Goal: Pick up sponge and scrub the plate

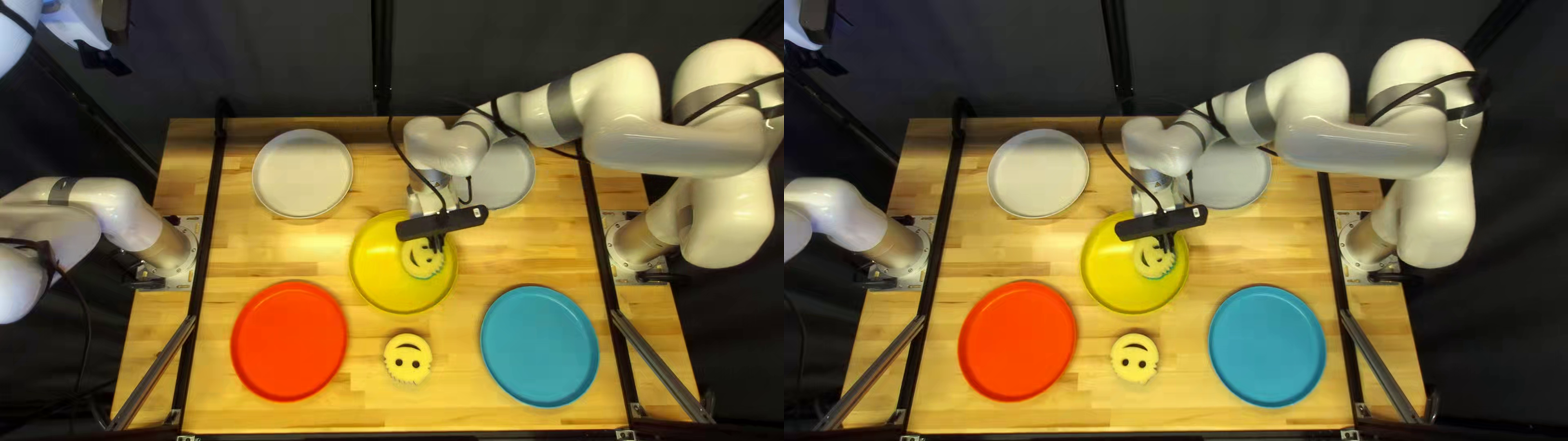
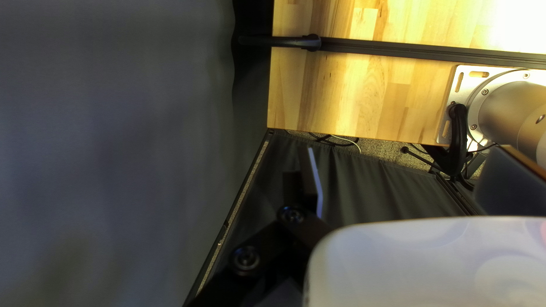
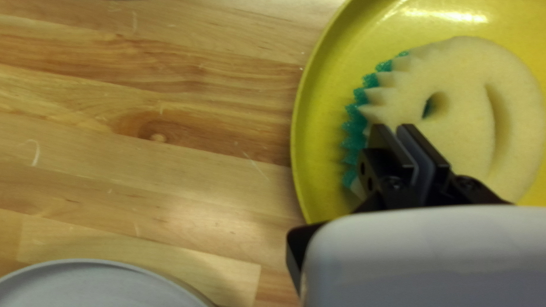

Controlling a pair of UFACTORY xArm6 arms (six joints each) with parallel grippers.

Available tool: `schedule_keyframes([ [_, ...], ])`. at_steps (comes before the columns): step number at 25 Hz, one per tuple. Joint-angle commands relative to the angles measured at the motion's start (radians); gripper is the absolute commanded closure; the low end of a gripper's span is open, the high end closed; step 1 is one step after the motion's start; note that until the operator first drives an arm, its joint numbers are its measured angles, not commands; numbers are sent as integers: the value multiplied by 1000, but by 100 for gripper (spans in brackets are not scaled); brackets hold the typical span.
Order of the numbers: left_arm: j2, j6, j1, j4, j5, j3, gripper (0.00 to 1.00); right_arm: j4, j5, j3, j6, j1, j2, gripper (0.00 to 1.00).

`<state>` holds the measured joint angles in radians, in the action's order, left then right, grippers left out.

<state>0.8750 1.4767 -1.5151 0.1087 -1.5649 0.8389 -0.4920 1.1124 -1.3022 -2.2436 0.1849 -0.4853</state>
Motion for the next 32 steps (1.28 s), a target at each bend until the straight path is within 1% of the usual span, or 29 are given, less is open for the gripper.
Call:
schedule_keyframes([
  [1, 0, 0, 0, 0, 0, 0, 0, 10, 43, -105, -9, 25, -64, 100],
  [2, 0, 0, 0, 0, 0, 0, 0, 10, 46, -113, -11, 27, -70, 100],
  [3, 0, 0, 0, 0, 0, 0, 0, 10, 58, -141, -19, 36, -88, 100],
  [8, 0, 0, 0, 0, 0, 0, 0, 11, 94, -222, -54, 71, -152, 100],
  [12, 0, 0, 0, 0, 0, 0, 0, 9, 108, -238, -77, 89, -175, 100],
  [14, 0, 0, 0, 0, 0, 0, 0, 7, 102, -211, -89, 94, -164, 100],
  [16, 0, 0, 0, 0, 0, 0, 0, 3, 88, -153, -105, 101, -134, 100],
  [22, 0, 0, 0, 0, 0, 0, 0, -5, 63, -37, -123, 109, -67, 100],
  [25, 0, 0, 0, 0, 0, 0, 0, -17, 40, 56, -126, 107, 1, 100],
  [27, 0, 0, 0, 0, 0, 0, 0, -24, 29, 92, -124, 104, 31, 100],
  [28, 0, 0, 0, 0, 0, 0, 0, -29, 21, 124, -122, 101, 59, 100],
  [29, 0, 0, 0, 0, 0, 0, 0, -31, 18, 134, -121, 99, 68, 100],
  [31, 0, 0, 0, 0, 0, 0, 0, -43, 6, 195, -111, 92, 135, 100],
  [32, 0, 0, 0, 0, 0, 0, 0, -46, 3, 209, -107, 90, 151, 100],
])
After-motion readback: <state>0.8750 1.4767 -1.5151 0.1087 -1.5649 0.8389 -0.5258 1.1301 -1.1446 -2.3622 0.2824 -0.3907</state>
